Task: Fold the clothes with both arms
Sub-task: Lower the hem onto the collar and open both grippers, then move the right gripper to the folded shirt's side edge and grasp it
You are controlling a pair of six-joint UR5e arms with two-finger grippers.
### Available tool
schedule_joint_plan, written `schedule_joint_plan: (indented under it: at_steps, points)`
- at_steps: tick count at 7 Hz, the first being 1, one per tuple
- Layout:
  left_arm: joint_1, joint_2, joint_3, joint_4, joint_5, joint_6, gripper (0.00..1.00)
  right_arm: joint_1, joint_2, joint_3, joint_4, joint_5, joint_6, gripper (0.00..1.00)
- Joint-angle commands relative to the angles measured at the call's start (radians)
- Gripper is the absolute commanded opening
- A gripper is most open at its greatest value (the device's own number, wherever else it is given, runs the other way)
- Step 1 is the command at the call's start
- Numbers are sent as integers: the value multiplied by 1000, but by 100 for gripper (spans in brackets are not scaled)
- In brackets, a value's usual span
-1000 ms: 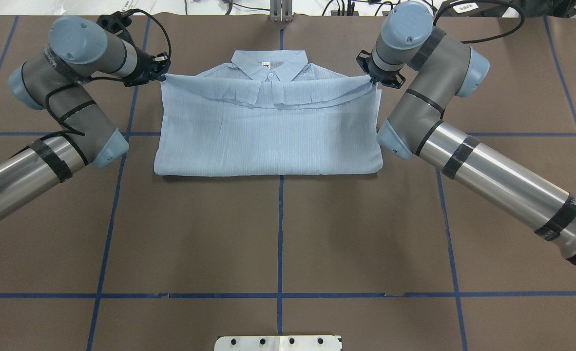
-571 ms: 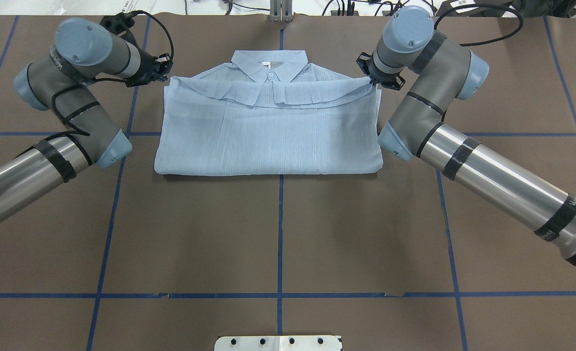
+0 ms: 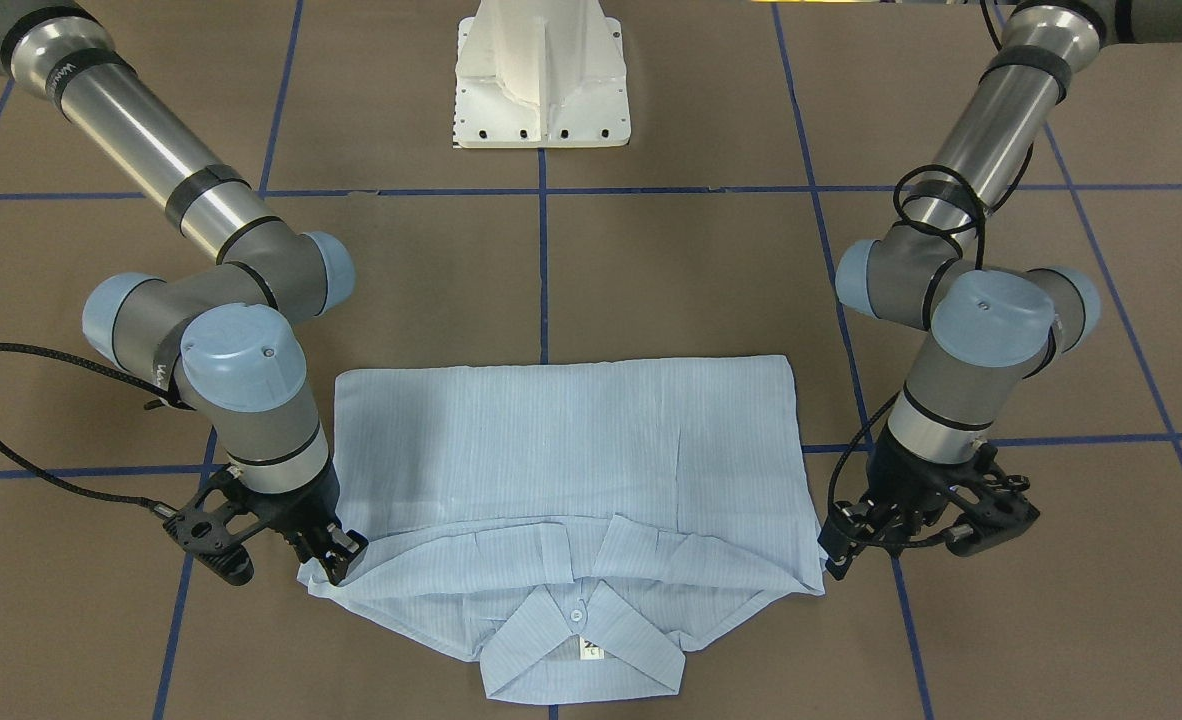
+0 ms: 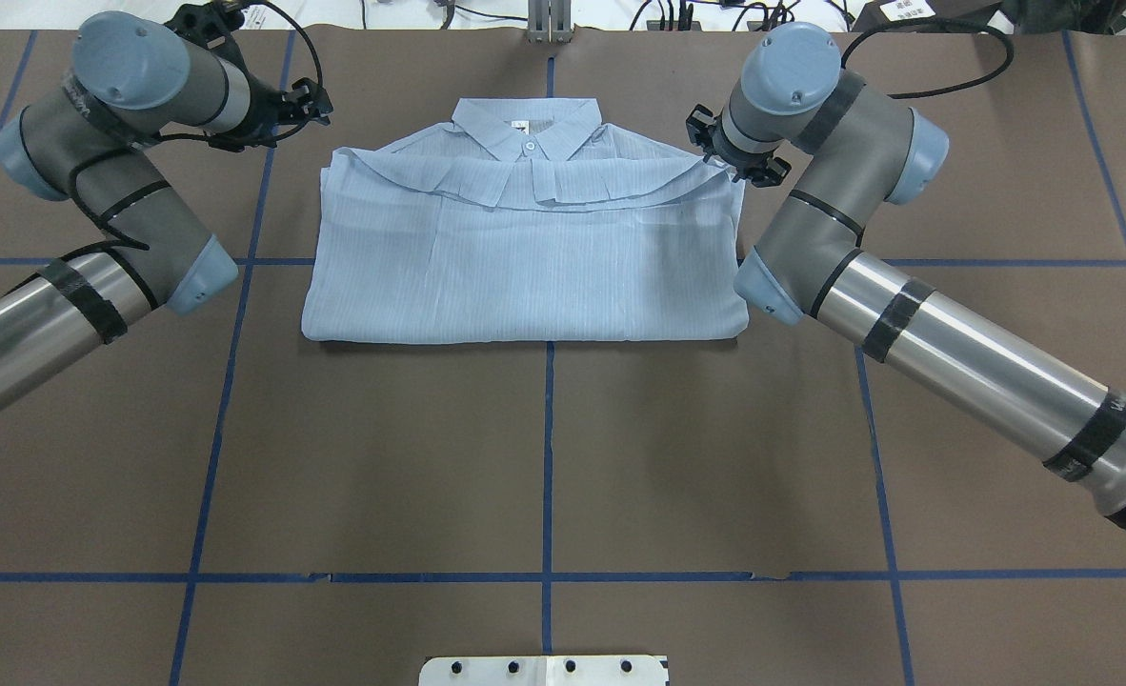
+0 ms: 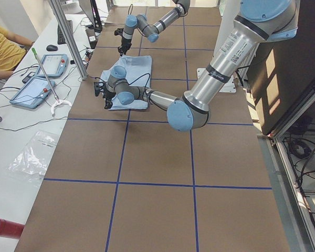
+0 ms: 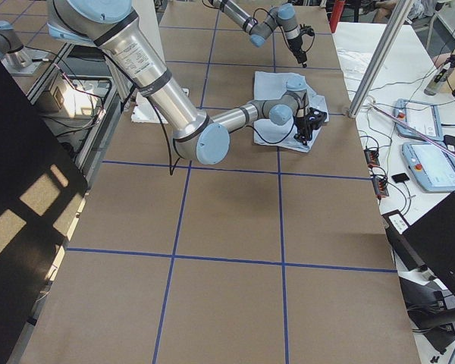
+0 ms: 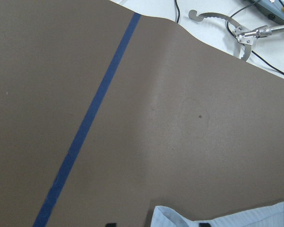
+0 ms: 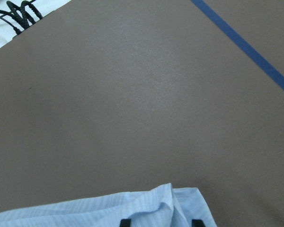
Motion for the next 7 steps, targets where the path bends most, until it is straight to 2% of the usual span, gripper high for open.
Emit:
schedule_joint_plan:
  at_steps: [1, 2, 5, 7]
  points:
    - [-8, 94, -132, -5, -5, 11, 83, -43, -205, 290, 5, 2, 7, 100]
    - [-6, 102, -134, -28, -5, 11, 83, -64, -260, 388, -12, 2, 12, 100]
    - [-6, 113, -158, -56, -56, 14, 83, -124, -390, 564, -16, 5, 38, 100]
    - [-6, 116, -189, -47, -53, 12, 83, -190, -433, 562, -6, -11, 52, 100]
